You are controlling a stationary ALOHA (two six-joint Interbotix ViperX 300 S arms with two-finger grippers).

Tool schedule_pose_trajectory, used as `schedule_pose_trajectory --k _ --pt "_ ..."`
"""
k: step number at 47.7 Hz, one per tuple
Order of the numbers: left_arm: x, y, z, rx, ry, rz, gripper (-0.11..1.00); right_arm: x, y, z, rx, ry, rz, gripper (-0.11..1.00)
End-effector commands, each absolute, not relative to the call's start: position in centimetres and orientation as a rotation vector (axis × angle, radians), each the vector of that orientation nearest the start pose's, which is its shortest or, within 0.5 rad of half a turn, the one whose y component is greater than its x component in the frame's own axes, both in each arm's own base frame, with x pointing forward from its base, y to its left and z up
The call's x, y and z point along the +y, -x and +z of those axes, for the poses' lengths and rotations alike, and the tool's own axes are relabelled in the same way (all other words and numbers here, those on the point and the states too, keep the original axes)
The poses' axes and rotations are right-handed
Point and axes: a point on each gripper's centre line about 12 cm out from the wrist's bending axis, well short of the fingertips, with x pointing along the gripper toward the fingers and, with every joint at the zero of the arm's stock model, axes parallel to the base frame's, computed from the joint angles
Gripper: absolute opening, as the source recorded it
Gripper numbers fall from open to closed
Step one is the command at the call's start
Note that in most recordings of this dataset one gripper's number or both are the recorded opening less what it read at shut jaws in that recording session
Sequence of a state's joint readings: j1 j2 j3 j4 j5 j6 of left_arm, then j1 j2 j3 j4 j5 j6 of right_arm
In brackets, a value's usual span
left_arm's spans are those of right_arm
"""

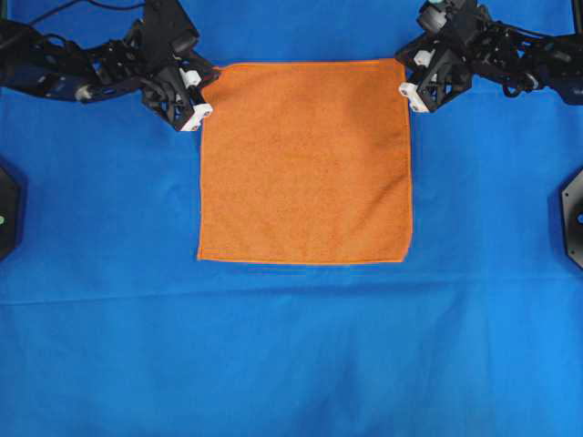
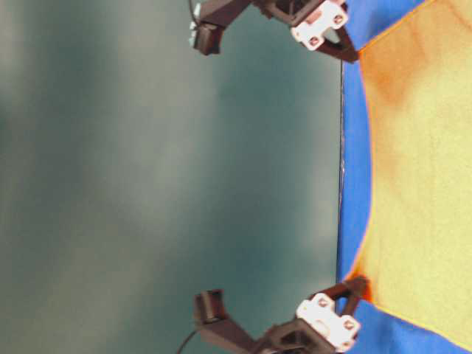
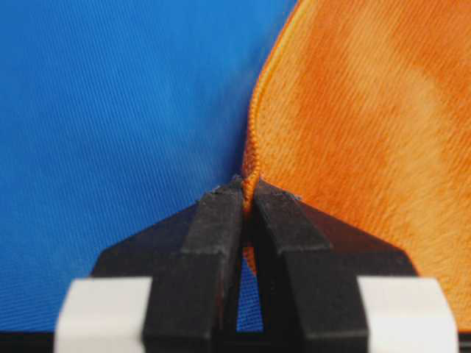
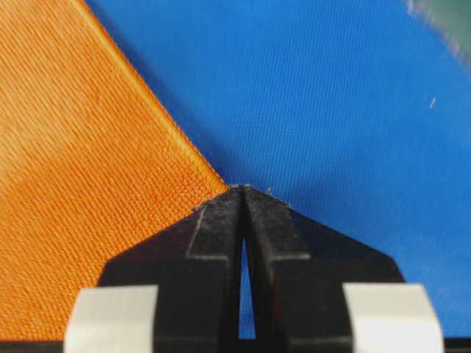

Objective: Fold the orange towel.
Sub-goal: 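Lift the top corners and fold them down toward the bottom edge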

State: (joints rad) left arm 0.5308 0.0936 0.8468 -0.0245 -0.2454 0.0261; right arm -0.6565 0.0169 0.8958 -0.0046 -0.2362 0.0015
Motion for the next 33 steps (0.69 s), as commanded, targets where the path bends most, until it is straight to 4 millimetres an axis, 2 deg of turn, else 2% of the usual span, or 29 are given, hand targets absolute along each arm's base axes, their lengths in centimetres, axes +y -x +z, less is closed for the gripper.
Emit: schedule_pose_trajectory --k 1,8,23,28,33 --pt "18.1 -30.8 12.8 0.619 0.161 0.515 0.0 -21.3 -27.4 13.8 0.587 -0.188 -0.636 -0.01" --pt "18.1 -30.8 13.7 0.598 0.15 0.514 0.0 -21.4 -27.5 14.6 0.577 -0.17 -0.633 -0.01" --pt "17.7 -30.4 13.4 0.625 0.166 0.512 0.0 -21.3 -27.3 14.7 0.574 -0.174 -0.635 -0.01" --pt "16.9 -30.3 13.8 0.63 0.17 0.496 0.0 -20.6 -27.1 15.2 0.57 -0.185 -0.63 -0.01" --pt "15.4 -30.5 14.7 0.625 0.155 0.456 0.0 -19.0 -26.8 16.3 0.568 -0.183 -0.599 -0.01"
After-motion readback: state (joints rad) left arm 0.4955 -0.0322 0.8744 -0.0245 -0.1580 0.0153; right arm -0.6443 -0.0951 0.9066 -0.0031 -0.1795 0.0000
